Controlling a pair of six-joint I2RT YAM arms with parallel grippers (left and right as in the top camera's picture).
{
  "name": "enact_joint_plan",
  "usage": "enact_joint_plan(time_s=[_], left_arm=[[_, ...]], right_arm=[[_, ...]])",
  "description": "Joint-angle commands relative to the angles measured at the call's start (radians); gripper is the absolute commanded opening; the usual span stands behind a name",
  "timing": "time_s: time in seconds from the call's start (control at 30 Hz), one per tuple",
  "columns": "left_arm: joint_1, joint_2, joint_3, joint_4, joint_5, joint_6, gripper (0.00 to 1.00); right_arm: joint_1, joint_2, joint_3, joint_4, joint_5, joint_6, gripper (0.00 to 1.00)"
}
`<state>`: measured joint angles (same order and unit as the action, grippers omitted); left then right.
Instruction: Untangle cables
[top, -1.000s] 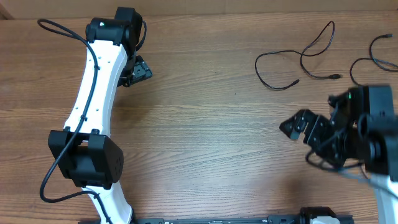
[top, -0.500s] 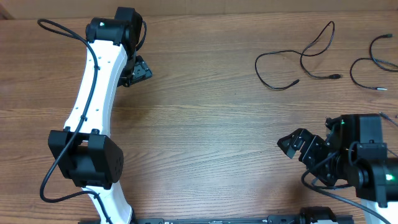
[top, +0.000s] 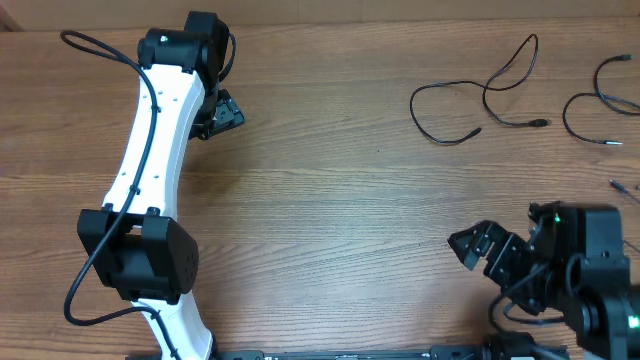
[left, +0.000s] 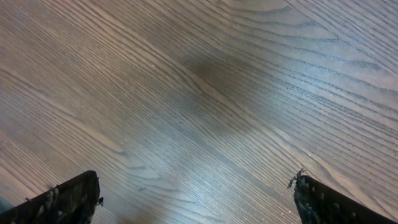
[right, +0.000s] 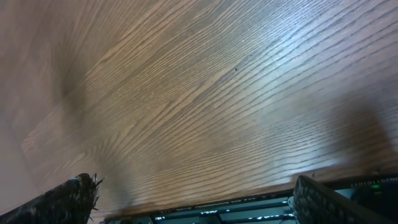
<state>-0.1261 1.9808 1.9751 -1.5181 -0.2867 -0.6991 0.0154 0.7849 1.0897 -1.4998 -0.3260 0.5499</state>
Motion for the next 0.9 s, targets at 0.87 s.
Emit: enact_joint_plan(time_s=[0.87], left_arm=[[0.002, -0.002, -0.005, 0.002, 0.003, 0.011, 0.99]], right_arm=[[0.007, -0.213, -0.002, -0.02, 0.148, 0.003, 1.0]])
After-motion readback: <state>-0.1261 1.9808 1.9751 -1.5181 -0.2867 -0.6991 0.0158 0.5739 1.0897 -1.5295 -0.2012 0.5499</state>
